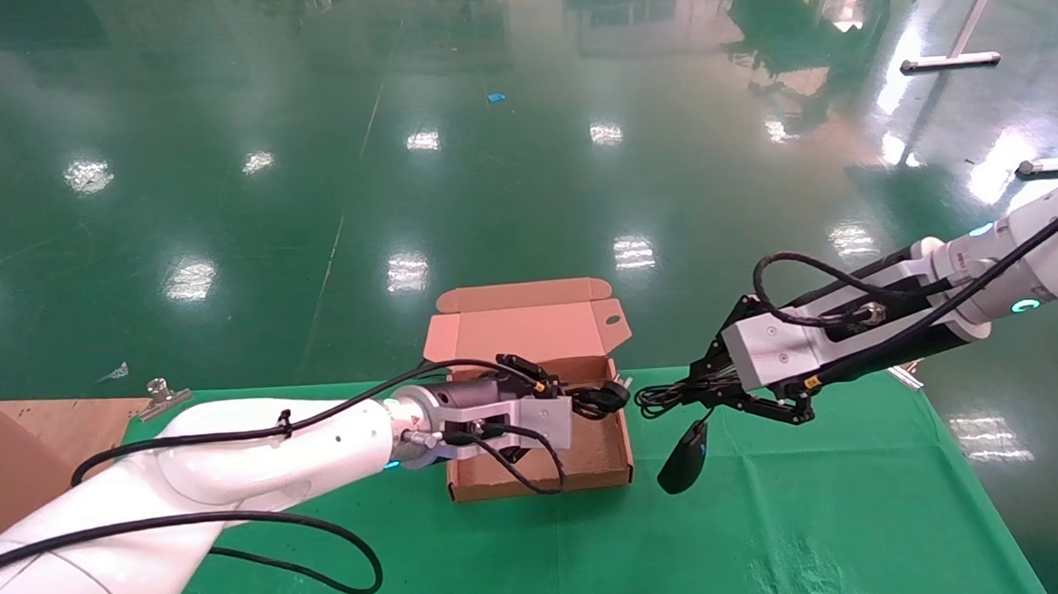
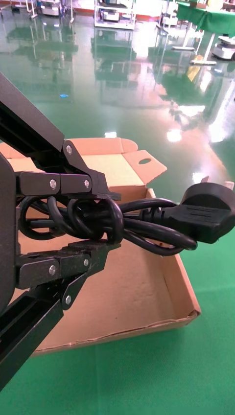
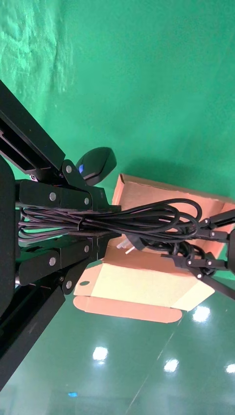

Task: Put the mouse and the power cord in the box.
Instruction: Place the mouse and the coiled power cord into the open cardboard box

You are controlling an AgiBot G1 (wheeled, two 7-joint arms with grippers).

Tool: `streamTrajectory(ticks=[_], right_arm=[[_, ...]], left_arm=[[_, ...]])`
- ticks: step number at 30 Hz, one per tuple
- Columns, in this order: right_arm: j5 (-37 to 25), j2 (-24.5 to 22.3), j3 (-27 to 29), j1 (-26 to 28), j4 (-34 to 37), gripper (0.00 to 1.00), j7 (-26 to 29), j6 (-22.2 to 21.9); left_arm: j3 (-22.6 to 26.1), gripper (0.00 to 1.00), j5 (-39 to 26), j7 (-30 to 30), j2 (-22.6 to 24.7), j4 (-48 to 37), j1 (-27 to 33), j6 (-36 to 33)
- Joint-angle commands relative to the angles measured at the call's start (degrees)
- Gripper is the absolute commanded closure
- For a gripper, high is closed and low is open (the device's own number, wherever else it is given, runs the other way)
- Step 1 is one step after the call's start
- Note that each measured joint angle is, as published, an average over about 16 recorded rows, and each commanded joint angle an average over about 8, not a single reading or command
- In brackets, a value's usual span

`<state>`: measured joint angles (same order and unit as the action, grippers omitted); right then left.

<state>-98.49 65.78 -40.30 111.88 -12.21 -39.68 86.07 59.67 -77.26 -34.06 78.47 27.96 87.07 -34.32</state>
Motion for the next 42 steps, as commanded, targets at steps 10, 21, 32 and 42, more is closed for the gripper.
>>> streamTrajectory(ticks=[10,21,32,42], right_arm=[[0.2,1.3,0.0,0.5,1.1,1.0,-0.5,0.8],[-0.2,5.6,-0.4,1.9,0.9,1.0,1.3,-0.9],[-0.3,12.4,-1.9,-0.4,-1.9,1.0,4.8,-8.6],[3.8,13.1,-9.9,-9.4,-15.8,1.0,11.9,-24.5]], left_arm=[[5.2,0.0,4.5,0.5,-0.1,0.2,0.9,1.7],[4.9,0.0,12.2,-0.6,-2.6,-2.2,5.5,-3.4],[-1.3,0.0,24.3,-9.7,-19.7,1.6,8.9,-35.9],[-2.5,0.0,26.6,-8.6,-32.5,8.8,7.1,-42.3]])
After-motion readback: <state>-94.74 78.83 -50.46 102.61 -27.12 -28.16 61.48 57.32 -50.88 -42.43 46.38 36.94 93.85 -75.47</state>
